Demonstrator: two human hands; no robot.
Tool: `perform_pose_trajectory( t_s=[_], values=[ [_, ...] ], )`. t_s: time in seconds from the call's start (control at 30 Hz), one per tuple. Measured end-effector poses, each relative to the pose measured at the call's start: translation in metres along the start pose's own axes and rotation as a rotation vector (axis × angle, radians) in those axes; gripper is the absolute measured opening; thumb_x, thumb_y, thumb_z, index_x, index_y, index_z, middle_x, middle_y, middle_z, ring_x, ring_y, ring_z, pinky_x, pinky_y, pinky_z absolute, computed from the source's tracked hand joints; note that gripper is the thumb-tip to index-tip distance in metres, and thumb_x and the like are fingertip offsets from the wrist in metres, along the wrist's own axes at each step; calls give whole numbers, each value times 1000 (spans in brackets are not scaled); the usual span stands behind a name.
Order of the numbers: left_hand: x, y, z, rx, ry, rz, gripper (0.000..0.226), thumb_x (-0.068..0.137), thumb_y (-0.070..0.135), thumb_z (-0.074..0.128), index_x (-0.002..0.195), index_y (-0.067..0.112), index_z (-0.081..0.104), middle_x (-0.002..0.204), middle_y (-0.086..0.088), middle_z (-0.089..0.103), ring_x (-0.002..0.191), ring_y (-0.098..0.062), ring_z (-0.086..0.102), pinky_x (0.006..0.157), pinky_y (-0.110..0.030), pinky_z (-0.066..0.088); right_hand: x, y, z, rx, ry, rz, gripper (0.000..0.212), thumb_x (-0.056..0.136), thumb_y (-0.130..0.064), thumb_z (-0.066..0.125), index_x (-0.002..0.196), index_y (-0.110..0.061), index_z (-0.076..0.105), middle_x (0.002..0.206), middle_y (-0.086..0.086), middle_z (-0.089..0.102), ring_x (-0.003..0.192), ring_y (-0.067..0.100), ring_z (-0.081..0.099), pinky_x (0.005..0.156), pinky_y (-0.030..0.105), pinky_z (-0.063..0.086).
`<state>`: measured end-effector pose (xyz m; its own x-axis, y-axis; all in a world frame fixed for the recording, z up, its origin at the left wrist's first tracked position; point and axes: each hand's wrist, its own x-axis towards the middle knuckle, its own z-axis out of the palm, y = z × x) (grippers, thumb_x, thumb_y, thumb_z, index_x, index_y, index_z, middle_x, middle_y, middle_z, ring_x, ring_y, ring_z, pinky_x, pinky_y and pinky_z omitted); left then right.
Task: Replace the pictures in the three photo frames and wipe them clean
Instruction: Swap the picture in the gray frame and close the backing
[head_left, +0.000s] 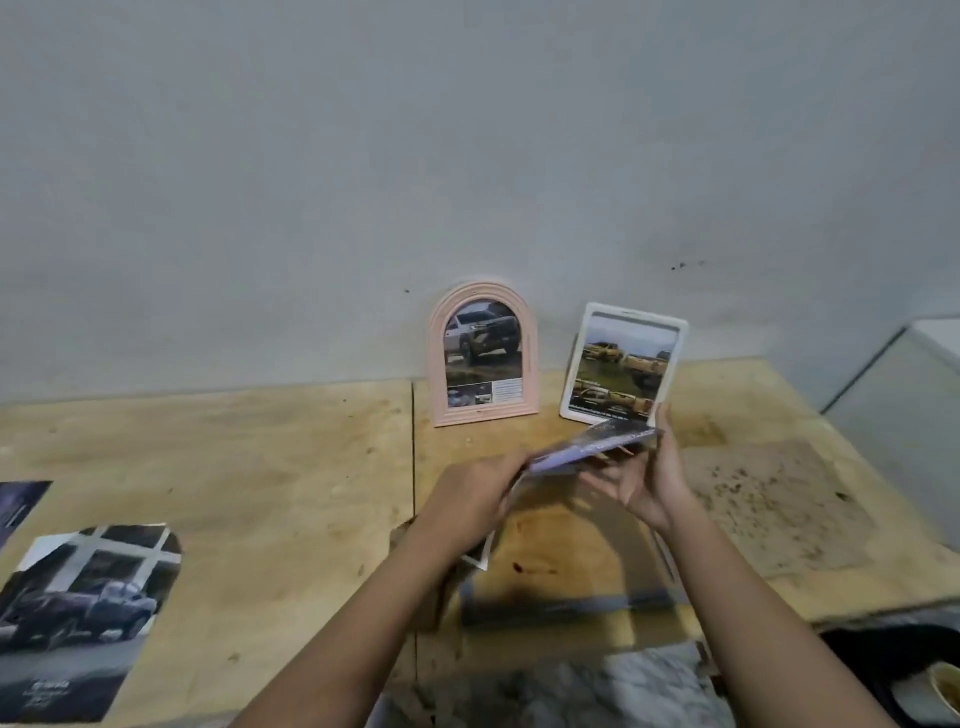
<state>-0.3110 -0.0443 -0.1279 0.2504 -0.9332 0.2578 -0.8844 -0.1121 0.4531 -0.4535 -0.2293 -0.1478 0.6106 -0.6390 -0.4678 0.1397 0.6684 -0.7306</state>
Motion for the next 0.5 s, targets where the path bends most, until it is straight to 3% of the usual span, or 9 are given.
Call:
perform_pose_trajectory(
  t_s=[0.03, 0.1, 0.17, 0.2, 0.33, 0.43, 0.5],
  values=[
    [-1, 3, 8, -2, -2, 34, 23, 96, 32, 45, 118, 25, 50, 108, 0, 66, 93, -16, 62, 69, -20, 42, -3, -4, -10, -12, -2, 24, 57, 77, -62, 54, 105, -13, 61, 101, 16, 70, 96, 35, 64, 75, 47, 55],
    [-6, 5, 25, -19, -48, 33, 25, 97, 28, 44, 122, 26, 49, 115, 4, 63, 99, -10, 60, 75, -15, 40, -8, -4, -33, -28, 21, 75, 39, 69, -28, 76, 97, -4, 63, 89, 18, 71, 80, 30, 70, 66, 38, 60],
    [-12, 1, 40, -60, -160, -22, 27, 97, 28, 43, 124, 27, 49, 125, 5, 58, 109, -9, 55, 85, -19, 41, -9, 1, -55, -100, 88, 134, 15, 81, 1, 59, 95, 1, 59, 75, 14, 72, 63, 21, 71, 57, 26, 59],
    [-14, -2, 48, -87, -229, -23, 28, 96, 30, 44, 124, 27, 49, 128, 5, 56, 113, -9, 53, 89, -20, 42, -7, 4, -64, -164, 118, 161, 14, 86, 7, 49, 95, 0, 58, 71, 11, 72, 59, 18, 70, 54, 24, 58],
    [-30, -15, 82, -182, -393, 52, 39, 87, 37, 57, 122, 21, 55, 123, 4, 58, 110, -9, 54, 92, -29, 48, -9, 21, -95, -596, 223, 224, 23, 88, 10, 47, 102, -4, 59, 68, 9, 69, 53, 20, 64, 40, 25, 48],
    [-41, -23, 98, -158, -315, -81, 47, 87, 44, 49, 122, 15, 58, 128, -1, 56, 117, -15, 51, 98, -24, 40, -4, 28, -113, -786, 295, 156, 28, 85, 11, 50, 108, 2, 62, 83, 15, 66, 68, 26, 60, 58, 29, 44],
    [-47, -32, 107, -111, -270, -188, 42, 90, 35, 52, 124, 12, 56, 132, -4, 51, 123, -20, 47, 98, -24, 36, -2, 29, -118, -829, 345, 121, 29, 84, 11, 51, 110, 2, 62, 93, 16, 66, 79, 27, 60, 67, 33, 45]
  ],
)
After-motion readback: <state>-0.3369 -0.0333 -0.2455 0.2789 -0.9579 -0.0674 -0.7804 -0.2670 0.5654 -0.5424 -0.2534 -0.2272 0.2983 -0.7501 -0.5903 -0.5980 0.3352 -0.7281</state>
